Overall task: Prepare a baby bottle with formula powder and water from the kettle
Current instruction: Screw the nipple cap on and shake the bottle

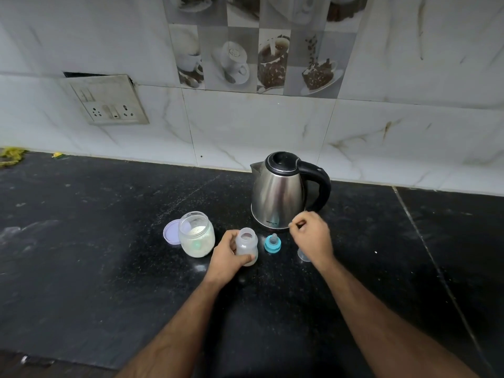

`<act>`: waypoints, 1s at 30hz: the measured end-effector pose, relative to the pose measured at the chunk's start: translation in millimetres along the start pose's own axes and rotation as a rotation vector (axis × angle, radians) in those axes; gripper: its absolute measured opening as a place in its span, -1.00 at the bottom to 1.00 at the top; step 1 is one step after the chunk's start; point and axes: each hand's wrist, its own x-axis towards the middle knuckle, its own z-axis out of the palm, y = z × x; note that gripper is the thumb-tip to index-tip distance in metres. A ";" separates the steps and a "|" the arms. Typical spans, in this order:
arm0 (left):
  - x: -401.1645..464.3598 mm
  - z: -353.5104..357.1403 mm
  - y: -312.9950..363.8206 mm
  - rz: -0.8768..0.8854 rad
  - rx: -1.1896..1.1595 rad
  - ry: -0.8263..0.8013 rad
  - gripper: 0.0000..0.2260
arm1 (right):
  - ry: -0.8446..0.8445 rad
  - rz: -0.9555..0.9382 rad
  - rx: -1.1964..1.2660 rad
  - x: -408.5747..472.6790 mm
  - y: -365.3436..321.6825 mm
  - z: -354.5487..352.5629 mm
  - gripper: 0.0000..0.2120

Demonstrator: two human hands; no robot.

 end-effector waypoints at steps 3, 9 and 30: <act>-6.6 -0.6 -1.6 0.014 -0.001 -0.003 -0.52 | -0.229 0.040 -0.084 -9.4 -2.2 21.5 -0.76; -25.3 -2.6 -9.9 0.009 0.012 0.012 -0.52 | -0.390 0.008 -0.282 -11.1 -14.8 43.5 -0.58; -54.2 9.1 -25.1 0.013 0.047 -0.057 -0.52 | -0.264 0.049 -0.054 -39.1 -27.8 5.0 -0.69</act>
